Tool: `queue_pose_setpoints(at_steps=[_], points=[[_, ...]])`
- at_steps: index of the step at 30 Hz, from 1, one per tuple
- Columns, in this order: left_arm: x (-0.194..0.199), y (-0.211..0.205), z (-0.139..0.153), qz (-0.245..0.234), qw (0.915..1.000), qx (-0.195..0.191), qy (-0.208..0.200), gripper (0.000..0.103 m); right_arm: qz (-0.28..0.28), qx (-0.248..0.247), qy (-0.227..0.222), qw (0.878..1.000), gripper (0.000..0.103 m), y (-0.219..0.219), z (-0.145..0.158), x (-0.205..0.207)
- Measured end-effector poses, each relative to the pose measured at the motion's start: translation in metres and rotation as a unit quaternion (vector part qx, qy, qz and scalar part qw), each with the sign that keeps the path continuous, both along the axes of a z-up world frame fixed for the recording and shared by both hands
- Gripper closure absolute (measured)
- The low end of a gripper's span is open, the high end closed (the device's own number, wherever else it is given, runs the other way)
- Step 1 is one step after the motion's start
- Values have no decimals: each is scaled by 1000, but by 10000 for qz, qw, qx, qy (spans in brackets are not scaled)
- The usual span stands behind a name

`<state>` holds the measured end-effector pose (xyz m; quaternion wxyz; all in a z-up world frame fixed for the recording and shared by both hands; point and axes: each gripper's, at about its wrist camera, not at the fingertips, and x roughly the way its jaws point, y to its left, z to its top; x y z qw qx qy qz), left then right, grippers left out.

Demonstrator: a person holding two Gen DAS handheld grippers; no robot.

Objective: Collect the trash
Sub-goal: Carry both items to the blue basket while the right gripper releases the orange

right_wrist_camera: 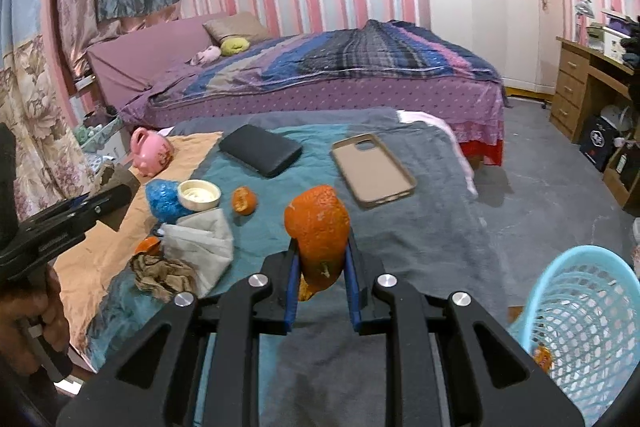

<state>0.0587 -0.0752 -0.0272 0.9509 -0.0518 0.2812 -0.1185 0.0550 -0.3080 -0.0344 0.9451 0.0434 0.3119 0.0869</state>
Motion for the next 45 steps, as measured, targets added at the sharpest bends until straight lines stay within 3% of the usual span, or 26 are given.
queue_pose_setpoints(at_steps=[16, 26, 45], points=[[-6, -97, 2, -784, 9966, -239, -31, 64, -1019, -80, -105, 9947, 83, -118, 2, -43], [-12, -147, 4, -1210, 9923, -268, -68, 64, -1474, -180, -124, 9888, 83, -162, -1, -60], [-18, -182, -2, -1593, 9871, -168, -10, 64, -2110, -126, 106, 9773, 83, -215, -14, -72]])
